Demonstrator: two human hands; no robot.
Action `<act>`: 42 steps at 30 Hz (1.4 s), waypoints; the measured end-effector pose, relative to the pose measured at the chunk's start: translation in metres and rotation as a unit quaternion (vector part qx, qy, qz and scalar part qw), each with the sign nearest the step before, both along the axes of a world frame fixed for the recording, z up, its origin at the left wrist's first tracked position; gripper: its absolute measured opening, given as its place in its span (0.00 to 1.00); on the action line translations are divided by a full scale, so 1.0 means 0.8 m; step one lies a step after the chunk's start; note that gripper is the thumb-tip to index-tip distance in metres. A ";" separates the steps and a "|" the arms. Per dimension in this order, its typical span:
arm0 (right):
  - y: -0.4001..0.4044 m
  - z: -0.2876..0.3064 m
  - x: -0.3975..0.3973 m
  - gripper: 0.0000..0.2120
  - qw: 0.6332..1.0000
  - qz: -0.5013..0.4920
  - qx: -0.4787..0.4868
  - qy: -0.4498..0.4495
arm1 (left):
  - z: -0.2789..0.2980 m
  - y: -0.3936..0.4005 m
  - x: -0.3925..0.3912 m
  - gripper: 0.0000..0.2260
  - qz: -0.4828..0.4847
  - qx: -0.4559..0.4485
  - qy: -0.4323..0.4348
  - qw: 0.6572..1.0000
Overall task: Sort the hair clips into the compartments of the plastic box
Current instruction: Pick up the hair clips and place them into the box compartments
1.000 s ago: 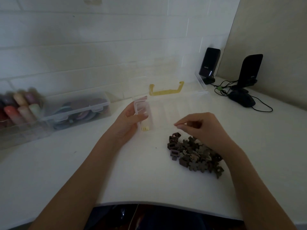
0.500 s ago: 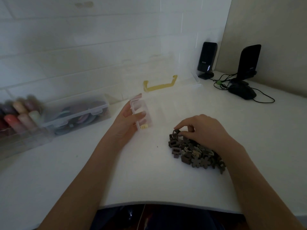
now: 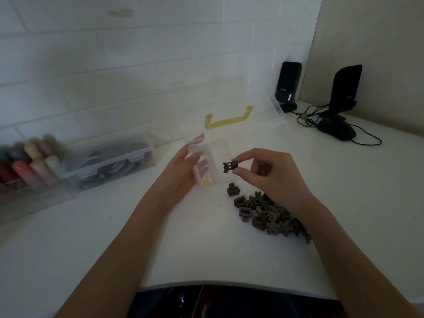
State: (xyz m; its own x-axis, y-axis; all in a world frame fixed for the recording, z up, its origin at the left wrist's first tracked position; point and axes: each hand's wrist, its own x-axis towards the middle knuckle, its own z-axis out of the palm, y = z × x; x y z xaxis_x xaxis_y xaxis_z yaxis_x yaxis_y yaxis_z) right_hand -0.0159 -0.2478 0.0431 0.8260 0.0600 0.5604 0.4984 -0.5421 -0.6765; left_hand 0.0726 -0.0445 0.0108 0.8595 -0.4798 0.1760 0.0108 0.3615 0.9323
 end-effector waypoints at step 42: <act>-0.006 0.000 0.007 0.12 0.942 -0.061 -0.298 0.142 | 0.012 0.003 -0.001 0.29 0.001 -0.070 0.059 0.996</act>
State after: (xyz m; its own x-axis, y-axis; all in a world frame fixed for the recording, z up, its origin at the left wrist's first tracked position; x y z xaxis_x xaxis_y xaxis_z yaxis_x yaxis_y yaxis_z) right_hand -0.0099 -0.2526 0.0435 0.9584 0.1902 0.2127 0.2537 -0.9094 -0.3297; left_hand 0.0720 -0.0423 0.0203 0.8790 -0.4564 0.1381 0.1171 0.4874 0.8653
